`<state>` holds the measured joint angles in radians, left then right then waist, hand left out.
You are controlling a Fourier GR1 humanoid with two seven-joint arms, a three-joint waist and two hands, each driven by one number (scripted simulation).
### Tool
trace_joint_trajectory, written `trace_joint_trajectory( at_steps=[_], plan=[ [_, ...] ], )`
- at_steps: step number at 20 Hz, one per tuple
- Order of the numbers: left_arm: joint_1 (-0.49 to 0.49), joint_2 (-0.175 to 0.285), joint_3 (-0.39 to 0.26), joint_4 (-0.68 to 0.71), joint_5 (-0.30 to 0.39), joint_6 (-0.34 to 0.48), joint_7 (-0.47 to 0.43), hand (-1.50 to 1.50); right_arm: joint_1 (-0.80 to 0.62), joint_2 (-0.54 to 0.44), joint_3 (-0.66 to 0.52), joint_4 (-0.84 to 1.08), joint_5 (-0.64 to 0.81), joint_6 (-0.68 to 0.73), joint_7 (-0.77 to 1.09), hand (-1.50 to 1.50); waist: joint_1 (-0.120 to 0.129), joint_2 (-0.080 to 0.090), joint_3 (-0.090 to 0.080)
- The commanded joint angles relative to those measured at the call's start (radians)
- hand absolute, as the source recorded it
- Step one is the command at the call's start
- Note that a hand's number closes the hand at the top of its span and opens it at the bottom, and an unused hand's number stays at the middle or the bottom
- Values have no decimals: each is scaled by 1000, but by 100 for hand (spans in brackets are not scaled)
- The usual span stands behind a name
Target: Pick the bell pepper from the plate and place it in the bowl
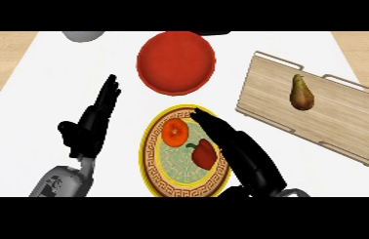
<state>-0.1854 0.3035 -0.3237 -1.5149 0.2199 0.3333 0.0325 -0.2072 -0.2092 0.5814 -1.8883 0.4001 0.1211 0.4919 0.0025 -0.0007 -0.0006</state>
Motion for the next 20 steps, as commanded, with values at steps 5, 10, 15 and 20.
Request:
trace_joint_trajectory(
  at_steps=[5, 10, 15, 20],
  plan=[
    [67, -35, 28, -107, -51, -9, 33, 0, 4, 20, -49, 155, 10, 97, -68, -150, 2, 0, 1],
    [36, -57, 106, 5, -66, -119, 3, 0, 63, 42, -85, 153, 27, 137, -159, -150, -3, 0, 1],
    [-3, -82, 130, -4, -92, -107, 33, 0, 94, 60, -133, 63, -56, 182, -162, -150, -4, 0, 1],
    [-1, -69, 190, -25, -67, -179, 72, 0, 119, 106, -143, 155, -27, 154, -252, -150, -3, 0, 1]
  ],
)
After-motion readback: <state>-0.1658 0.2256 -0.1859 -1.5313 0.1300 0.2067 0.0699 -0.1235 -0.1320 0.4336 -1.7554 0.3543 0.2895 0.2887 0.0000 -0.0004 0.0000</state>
